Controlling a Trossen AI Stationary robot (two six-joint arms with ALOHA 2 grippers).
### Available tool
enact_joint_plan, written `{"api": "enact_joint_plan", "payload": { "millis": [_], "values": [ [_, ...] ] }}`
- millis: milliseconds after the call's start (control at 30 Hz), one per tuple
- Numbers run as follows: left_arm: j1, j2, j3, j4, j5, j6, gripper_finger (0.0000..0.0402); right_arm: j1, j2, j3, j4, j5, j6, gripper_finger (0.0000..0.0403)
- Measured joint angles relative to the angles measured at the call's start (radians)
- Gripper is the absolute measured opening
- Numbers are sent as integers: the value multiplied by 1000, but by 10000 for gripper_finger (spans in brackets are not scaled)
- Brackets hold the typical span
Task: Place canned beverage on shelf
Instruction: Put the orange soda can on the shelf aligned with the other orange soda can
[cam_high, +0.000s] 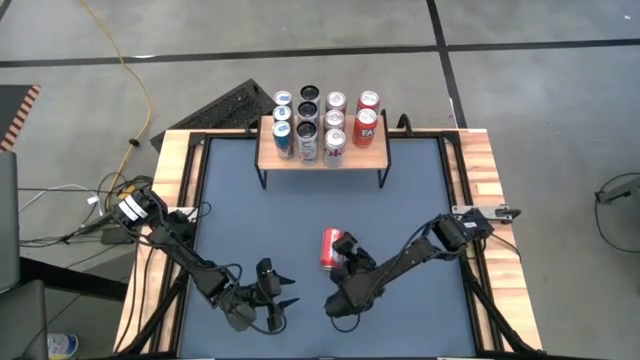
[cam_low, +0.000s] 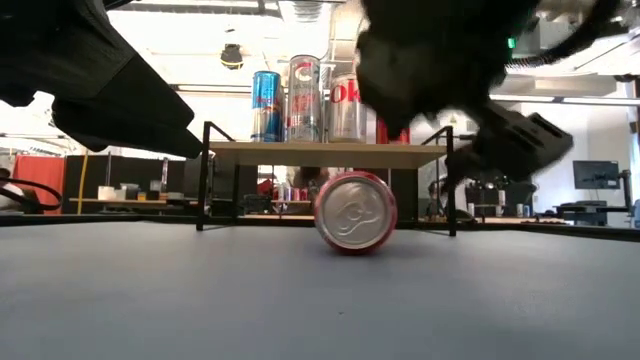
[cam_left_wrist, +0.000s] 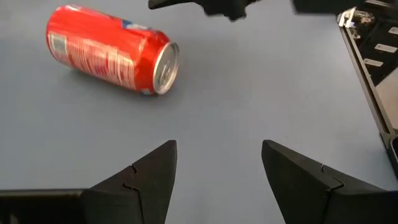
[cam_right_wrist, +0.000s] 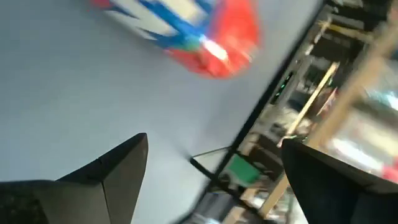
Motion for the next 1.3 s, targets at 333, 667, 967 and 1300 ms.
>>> {"api": "enact_joint_plan", "payload": {
  "millis": [333, 667, 967, 1300],
  "values": [
    [63, -49, 0, 86, 155, 54, 225, 44, -331, 5, 8, -282, 542, 357],
    [213, -283, 2, -234, 165, 1107, 225, 119, -571, 5, 75, -387, 501, 356],
    [449, -214, 158, -555, 398, 1359, 225, 241, -602, 5, 32, -387, 613, 356],
    [539, -61, 282, -596, 456, 1875, 225, 276, -592, -39, 17, -382, 712, 356]
  ]
}}
